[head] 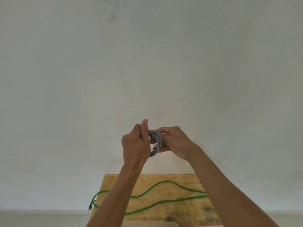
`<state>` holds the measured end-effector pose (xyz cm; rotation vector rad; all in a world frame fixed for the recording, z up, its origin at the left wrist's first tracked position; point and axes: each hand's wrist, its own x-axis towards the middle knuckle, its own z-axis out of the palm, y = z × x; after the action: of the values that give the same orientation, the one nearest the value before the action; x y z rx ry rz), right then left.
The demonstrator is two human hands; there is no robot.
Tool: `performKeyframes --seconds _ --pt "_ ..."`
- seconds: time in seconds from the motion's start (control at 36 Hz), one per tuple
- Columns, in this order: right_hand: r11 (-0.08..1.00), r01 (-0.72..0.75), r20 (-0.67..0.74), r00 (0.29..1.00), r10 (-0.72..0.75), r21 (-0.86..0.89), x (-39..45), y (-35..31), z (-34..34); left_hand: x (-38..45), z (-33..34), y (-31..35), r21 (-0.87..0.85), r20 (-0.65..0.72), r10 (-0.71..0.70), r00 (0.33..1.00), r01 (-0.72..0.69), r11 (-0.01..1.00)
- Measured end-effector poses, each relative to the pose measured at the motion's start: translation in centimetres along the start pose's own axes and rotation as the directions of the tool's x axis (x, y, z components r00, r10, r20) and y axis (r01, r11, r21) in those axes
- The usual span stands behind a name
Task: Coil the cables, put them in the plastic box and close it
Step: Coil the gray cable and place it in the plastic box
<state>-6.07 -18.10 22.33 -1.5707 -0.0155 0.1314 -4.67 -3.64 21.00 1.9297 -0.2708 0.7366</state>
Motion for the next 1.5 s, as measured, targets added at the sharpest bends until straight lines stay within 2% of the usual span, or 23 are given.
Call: performKeyframes --seconds 0.17,0.33,0.53,0.72,0.89,0.97,1.08,1.22,1.31,1.39,1.44,1.5 --pt "0.999 -0.032 0.037 0.999 0.031 0.03 -0.3 0.2 0.7 0.6 -0.5 0.1 0.079 0.014 -0.001 1.0 0.0 0.997" --pt "0.969 -0.089 0.181 0.982 0.047 0.23 -1.1 0.4 0.5 1.3 -1.2 -0.8 0.137 -0.009 -0.018 1.0 0.019 0.99" --pt "0.953 0.046 0.126 0.988 -0.087 0.299 -0.8 0.3 1.9 1.3 -1.1 -0.8 0.15 -0.017 -0.016 1.0 0.018 0.989" --pt "0.909 0.035 0.179 0.977 -0.119 0.415 -1.0 0.5 2.3 1.7 -1.2 -0.9 0.167 0.023 0.017 1.0 -0.02 0.986" --pt "0.904 0.024 0.204 0.971 -0.122 0.426 -1.6 0.6 2.2 1.2 -1.1 -0.9 0.13 0.071 -0.048 0.996 0.038 0.991" --pt "0.935 0.049 0.196 0.973 -0.124 0.351 -2.0 0.9 2.0 1.2 -1.2 -1.2 0.199 0.108 -0.061 0.992 0.039 0.979" --pt "0.99 0.126 0.136 0.982 -0.134 0.068 -2.6 0.4 1.9 1.1 -1.3 -1.1 0.269 0.155 -0.143 0.978 0.098 0.958" --pt "0.926 0.285 0.001 0.956 -0.294 -0.246 -3.3 0.1 2.6 1.0 -1.6 -0.6 0.321 0.165 -0.202 0.965 0.141 0.937" --pt "0.804 0.425 -0.059 0.87 -0.49 -0.416 -3.6 1.3 3.7 1.0 -1.6 -0.2 0.318 0.176 -0.217 0.96 0.153 0.936" --pt "0.625 0.539 -0.108 0.703 -0.703 -0.564 -3.3 2.6 4.1 1.0 -1.4 -0.2 0.282 0.173 -0.222 0.96 0.168 0.945" --pt "0.522 0.56 -0.12 0.6 -0.791 -0.643 -2.9 3.5 4.1 1.0 -1.4 -0.4 0.264 0.165 -0.203 0.965 0.155 0.952" --pt "0.497 0.552 -0.161 0.545 -0.823 -0.67 -2.7 3.9 4.4 0.9 -1.3 -0.4 0.238 0.166 -0.165 0.972 0.123 0.963"
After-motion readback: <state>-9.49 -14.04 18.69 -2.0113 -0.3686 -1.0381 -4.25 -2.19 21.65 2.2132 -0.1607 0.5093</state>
